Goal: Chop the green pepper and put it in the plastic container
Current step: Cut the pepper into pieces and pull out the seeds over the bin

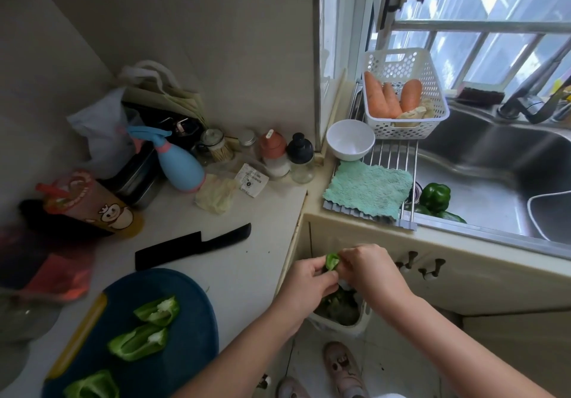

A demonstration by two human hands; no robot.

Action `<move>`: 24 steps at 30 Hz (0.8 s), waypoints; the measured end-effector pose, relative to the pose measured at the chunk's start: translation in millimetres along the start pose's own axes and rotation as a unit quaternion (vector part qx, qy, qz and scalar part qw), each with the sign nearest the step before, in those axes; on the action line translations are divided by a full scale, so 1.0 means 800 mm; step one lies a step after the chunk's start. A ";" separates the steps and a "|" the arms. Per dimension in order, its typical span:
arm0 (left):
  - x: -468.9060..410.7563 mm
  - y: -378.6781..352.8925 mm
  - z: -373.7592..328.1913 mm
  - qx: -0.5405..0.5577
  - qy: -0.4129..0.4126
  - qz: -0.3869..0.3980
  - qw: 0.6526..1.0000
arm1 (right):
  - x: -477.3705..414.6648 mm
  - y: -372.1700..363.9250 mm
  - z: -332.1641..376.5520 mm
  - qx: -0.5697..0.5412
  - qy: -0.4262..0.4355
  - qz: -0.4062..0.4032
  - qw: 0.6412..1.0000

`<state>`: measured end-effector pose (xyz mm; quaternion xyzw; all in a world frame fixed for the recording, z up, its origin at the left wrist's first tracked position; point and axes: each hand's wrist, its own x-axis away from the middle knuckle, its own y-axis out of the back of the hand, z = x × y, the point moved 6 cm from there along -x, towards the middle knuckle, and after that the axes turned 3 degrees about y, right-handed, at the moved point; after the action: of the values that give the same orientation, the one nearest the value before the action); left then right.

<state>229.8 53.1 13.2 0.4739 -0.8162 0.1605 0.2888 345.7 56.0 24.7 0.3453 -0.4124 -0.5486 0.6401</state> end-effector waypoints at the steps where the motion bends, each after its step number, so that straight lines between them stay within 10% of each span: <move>1: -0.001 0.001 0.001 0.002 0.001 -0.002 1.000 | -0.001 -0.001 0.000 -0.002 -0.002 0.003 1.000; 24: -0.022 0.028 0.041 -0.011 0.077 -0.067 0.995 | -0.015 -0.023 -0.033 -0.042 -0.025 0.024 0.999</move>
<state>206.5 59.0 -23.0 0.5104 -0.7599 0.1680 0.3658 361.7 64.5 -4.5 0.2945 -0.4133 -0.5584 0.6562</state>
